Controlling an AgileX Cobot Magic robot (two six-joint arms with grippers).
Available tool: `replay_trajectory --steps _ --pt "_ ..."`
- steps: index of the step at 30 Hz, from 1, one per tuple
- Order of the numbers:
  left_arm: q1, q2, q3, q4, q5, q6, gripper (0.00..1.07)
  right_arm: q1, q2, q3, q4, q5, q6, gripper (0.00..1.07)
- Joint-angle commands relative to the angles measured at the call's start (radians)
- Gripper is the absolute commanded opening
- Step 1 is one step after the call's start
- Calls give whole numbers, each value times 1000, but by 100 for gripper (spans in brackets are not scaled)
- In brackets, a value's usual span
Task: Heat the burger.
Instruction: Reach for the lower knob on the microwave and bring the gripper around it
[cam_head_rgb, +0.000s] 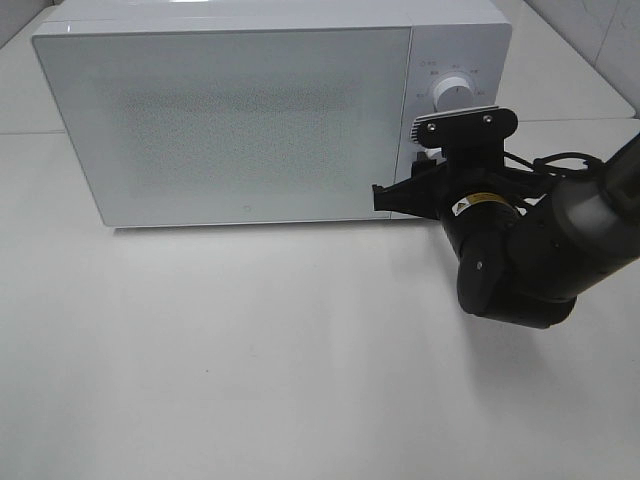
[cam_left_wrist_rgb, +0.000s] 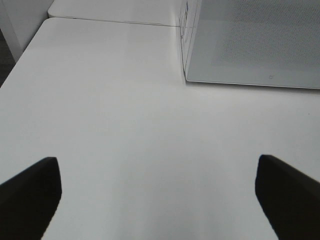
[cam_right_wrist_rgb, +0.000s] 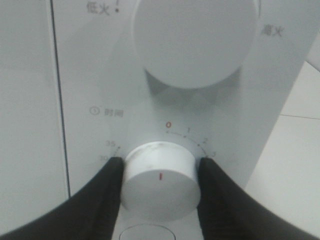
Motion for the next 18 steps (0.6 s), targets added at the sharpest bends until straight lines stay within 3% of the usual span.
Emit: replay_trajectory --steps 1,12,17,18 --pt "2 -17 0 -3 -1 -2 98 -10 -17 -21 -48 -230 13 8" --pt "2 -17 0 -3 -1 -2 98 -11 -17 -21 -52 -256 268 9" --pt "2 -17 0 -3 -1 -2 98 -12 -17 -21 -57 -255 603 9" --pt "2 -17 0 -3 -1 -2 98 -12 -17 -21 -56 -255 785 9"
